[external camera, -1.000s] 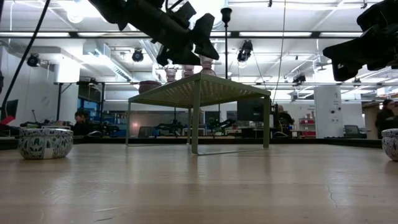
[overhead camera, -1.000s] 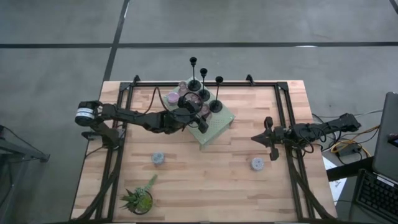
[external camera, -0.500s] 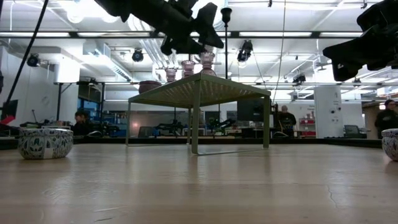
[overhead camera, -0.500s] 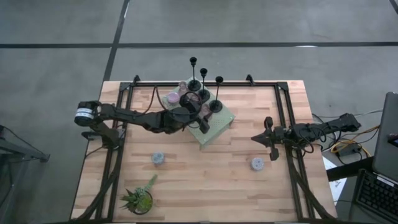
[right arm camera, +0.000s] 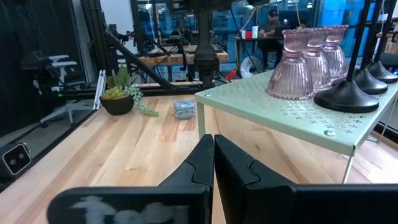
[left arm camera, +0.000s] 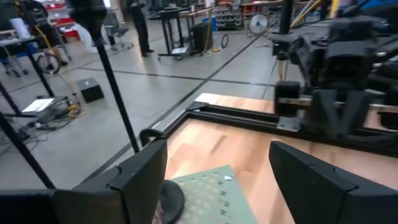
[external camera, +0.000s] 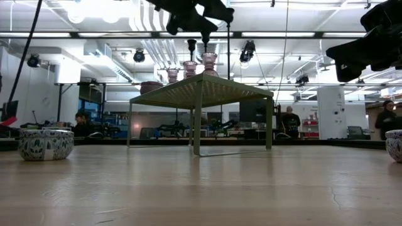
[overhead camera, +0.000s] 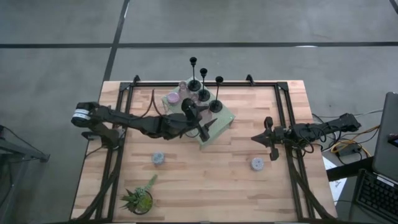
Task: Pick & Place candle stick holders
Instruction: Put the white scented candle on the shelf aligned with the pink glass candle holder
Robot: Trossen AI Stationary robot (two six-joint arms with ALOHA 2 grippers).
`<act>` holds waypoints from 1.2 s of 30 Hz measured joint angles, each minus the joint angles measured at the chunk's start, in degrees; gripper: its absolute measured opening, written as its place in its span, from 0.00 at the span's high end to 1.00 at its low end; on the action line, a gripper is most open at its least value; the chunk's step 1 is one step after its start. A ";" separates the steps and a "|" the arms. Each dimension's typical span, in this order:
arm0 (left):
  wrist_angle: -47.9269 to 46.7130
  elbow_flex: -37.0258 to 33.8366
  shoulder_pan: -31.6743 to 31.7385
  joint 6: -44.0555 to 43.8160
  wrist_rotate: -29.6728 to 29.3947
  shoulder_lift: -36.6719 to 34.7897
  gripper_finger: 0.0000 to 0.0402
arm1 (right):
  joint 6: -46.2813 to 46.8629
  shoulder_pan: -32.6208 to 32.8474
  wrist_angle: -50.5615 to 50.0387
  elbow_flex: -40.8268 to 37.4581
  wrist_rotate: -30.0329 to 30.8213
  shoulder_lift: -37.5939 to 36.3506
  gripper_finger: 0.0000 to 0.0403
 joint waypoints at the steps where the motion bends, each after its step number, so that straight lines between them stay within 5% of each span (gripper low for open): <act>1: -0.33 -0.25 -0.54 -0.29 -0.03 -0.33 0.29 | 0.00 0.01 -0.01 0.00 -0.02 0.00 0.98; 13: -2.90 -1.58 -9.14 -0.20 0.00 -0.98 0.30 | 0.00 0.01 -0.01 0.00 -0.02 0.00 0.98; 20: -10.20 -1.69 -14.16 0.36 -0.01 -1.23 0.40 | -0.02 -0.01 -0.01 0.00 0.00 0.00 0.98; 25: -12.60 -3.74 -18.08 -6.84 -0.01 -1.15 0.52 | 0.00 -0.01 0.00 0.00 0.00 0.00 0.98; 36: -8.47 -12.81 -25.67 -6.87 -1.37 -2.81 0.94 | 0.00 -0.01 0.01 0.00 0.00 0.00 0.98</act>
